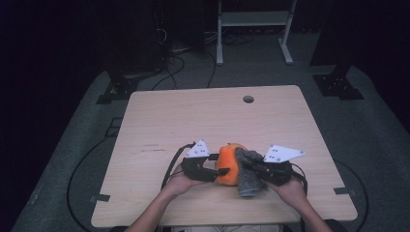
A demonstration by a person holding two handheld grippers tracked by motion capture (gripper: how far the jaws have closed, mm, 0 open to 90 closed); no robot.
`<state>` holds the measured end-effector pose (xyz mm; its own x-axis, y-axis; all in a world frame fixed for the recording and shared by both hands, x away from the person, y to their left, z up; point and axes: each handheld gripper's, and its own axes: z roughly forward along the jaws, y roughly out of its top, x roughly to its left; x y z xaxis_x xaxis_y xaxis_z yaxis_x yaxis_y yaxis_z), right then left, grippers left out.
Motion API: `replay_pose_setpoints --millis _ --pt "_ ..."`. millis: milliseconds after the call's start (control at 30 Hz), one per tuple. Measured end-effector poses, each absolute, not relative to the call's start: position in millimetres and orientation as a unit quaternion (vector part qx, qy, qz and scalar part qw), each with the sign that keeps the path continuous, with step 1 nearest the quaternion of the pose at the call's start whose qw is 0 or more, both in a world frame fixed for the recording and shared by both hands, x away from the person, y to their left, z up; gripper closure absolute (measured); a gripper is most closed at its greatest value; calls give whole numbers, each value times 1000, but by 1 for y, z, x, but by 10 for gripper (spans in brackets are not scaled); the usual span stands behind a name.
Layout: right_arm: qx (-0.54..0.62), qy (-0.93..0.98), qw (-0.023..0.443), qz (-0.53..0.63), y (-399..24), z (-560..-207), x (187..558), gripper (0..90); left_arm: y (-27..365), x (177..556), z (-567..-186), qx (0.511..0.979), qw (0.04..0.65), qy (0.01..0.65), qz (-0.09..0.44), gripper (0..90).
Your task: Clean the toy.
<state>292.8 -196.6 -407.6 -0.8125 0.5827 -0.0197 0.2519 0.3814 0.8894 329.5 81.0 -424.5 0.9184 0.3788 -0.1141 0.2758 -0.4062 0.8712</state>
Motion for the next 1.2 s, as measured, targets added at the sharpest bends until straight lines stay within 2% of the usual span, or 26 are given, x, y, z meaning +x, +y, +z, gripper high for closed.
replay_pose_setpoints --millis 100,200,300,467,567,667,733,867,967,1067,1200 --pt "257 805 156 512 -203 -405 291 813 78 327 -424 839 508 186 54 389" --pt "222 799 135 543 -192 -401 287 811 72 323 -422 843 505 175 59 383" --pt "212 808 142 532 -183 -403 288 810 72 323 -422 844 503 175 62 378" --pt "247 804 150 520 -195 -405 294 813 75 325 -423 840 507 184 55 379" --pt "241 789 126 551 -191 -401 289 812 72 323 -423 841 508 180 58 378" --pt "218 802 132 540 -178 -402 287 812 74 324 -423 845 501 177 62 378" --pt "224 801 120 542 -181 -405 292 813 77 326 -424 844 502 180 60 382" --pt "258 793 147 532 -196 -406 297 811 82 329 -427 847 499 174 60 392" --pt "280 794 143 521 -205 -411 305 810 83 329 -427 851 492 174 65 390" --pt "281 796 124 521 -201 -417 306 812 85 332 -428 855 478 184 76 368" --pt "261 808 125 513 -190 -419 300 812 98 343 -428 849 470 228 78 324"
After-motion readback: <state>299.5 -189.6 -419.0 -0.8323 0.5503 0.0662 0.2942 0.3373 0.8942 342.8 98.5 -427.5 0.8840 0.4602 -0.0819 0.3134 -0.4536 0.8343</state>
